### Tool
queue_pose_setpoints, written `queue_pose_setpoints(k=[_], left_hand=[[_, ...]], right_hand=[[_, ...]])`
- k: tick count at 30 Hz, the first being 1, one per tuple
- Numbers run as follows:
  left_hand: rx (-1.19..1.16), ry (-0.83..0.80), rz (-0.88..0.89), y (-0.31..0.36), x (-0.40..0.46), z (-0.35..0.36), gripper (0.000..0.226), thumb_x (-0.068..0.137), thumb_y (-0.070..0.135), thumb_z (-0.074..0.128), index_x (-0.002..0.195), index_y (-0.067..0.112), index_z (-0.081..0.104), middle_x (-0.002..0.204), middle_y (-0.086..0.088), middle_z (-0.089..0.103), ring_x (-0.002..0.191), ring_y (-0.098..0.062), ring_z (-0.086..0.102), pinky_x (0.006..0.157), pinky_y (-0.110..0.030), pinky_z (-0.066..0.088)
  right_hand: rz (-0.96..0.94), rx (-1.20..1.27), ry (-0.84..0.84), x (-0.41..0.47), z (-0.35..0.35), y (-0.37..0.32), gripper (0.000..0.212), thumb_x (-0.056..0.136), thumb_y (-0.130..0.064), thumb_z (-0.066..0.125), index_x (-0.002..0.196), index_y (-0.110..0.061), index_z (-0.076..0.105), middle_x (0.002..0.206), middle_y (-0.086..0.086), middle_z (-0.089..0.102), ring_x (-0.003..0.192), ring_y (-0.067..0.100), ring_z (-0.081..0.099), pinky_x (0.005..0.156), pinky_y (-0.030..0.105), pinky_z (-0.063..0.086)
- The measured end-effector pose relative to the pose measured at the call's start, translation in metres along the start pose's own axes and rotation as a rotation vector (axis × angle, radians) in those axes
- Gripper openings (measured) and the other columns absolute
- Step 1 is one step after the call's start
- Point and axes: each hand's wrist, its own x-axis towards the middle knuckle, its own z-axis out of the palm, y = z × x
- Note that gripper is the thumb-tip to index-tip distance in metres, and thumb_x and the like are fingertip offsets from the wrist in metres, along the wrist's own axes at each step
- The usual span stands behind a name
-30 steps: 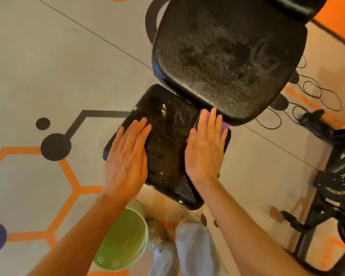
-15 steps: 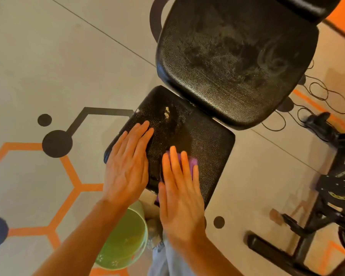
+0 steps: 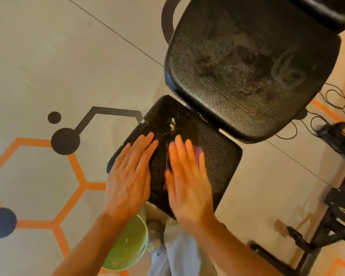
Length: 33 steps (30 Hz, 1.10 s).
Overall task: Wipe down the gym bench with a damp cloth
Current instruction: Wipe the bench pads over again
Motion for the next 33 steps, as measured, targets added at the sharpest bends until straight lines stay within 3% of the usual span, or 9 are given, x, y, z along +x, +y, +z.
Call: queue_pose_setpoints(k=[4,8,10,14,16,21,24,28,33], left_hand=[[0.024,-0.012,0.001,0.001,0.001,-0.001,0.050,0.094,0.012,0.033,0.142,0.009,0.046,0.152,-0.008,0.041,0.143,-0.023,0.036,0.117,-0.044,0.029],[0.014,-0.037,0.003,0.001,0.001,-0.004,0.051,0.094,0.014,0.033,0.143,0.010,0.044,0.153,-0.006,0.039,0.143,-0.022,0.035,0.118,-0.041,0.027],[0.013,-0.045,-0.001,0.001,0.001,-0.004,0.051,0.093,0.014,0.034,0.144,0.011,0.044,0.153,-0.006,0.039,0.143,-0.021,0.035,0.117,-0.041,0.027],[0.018,-0.052,-0.028,0.001,-0.001,-0.002,0.050,0.095,0.015,0.032,0.143,0.011,0.046,0.153,-0.006,0.040,0.144,-0.021,0.035,0.117,-0.042,0.028],[0.012,-0.065,-0.032,0.001,-0.001,-0.003,0.049,0.096,0.016,0.032,0.143,0.011,0.046,0.153,-0.006,0.041,0.144,-0.022,0.035,0.117,-0.043,0.028],[-0.063,-0.026,-0.103,-0.001,-0.006,-0.013,0.047,0.100,0.017,0.032,0.147,0.013,0.038,0.156,-0.005,0.034,0.148,-0.018,0.025,0.124,-0.034,0.011],[-0.187,0.030,-0.258,-0.014,-0.016,-0.011,0.049,0.102,0.023,0.031,0.150,0.012,0.031,0.159,-0.003,0.027,0.150,-0.015,0.017,0.124,-0.034,0.011],[-0.316,0.065,-0.251,-0.023,-0.021,-0.002,0.050,0.103,0.027,0.031,0.151,0.013,0.029,0.158,0.000,0.026,0.149,-0.012,0.018,0.122,-0.028,0.015],[-0.384,0.078,-0.312,-0.022,-0.020,0.000,0.050,0.103,0.027,0.030,0.151,0.014,0.030,0.156,0.000,0.029,0.148,-0.008,0.017,0.120,-0.016,0.010]], right_hand=[[0.248,-0.027,0.093,0.063,-0.005,0.004,0.055,0.101,-0.028,0.023,0.152,-0.010,0.014,0.161,0.009,0.008,0.149,0.022,0.002,0.121,0.047,0.013],[0.013,-0.018,0.015,-0.038,-0.005,-0.018,0.057,0.094,-0.023,0.038,0.149,-0.010,0.028,0.159,0.008,0.019,0.147,0.025,0.020,0.116,0.048,0.021],[-0.081,-0.007,-0.025,-0.035,-0.004,-0.001,0.056,0.095,-0.028,0.036,0.149,-0.011,0.029,0.158,0.007,0.021,0.146,0.025,0.022,0.116,0.047,0.022],[0.159,-0.037,0.076,0.068,-0.009,0.010,0.054,0.102,-0.029,0.025,0.151,-0.007,0.021,0.160,0.012,0.015,0.149,0.025,0.009,0.119,0.048,0.017],[0.237,-0.029,0.082,0.074,-0.004,0.002,0.055,0.102,-0.029,0.025,0.152,-0.007,0.016,0.161,0.012,0.010,0.149,0.023,0.004,0.121,0.047,0.013],[0.072,0.034,-0.011,-0.030,-0.001,-0.012,0.055,0.099,-0.028,0.023,0.151,-0.009,0.022,0.160,0.007,0.016,0.149,0.022,0.009,0.117,0.051,0.021],[0.216,0.001,0.041,0.015,0.002,-0.014,0.058,0.099,-0.035,0.017,0.153,-0.016,0.012,0.161,0.007,0.011,0.149,0.024,0.005,0.119,0.051,0.014],[0.346,-0.076,0.136,0.087,0.008,-0.021,0.054,0.101,-0.036,0.016,0.152,-0.018,0.013,0.162,0.005,0.007,0.149,0.022,0.002,0.121,0.048,0.008],[0.163,-0.001,-0.048,-0.020,0.004,-0.052,0.053,0.100,-0.037,0.010,0.152,-0.027,0.003,0.161,-0.006,0.000,0.148,0.011,-0.009,0.122,0.040,0.002]])
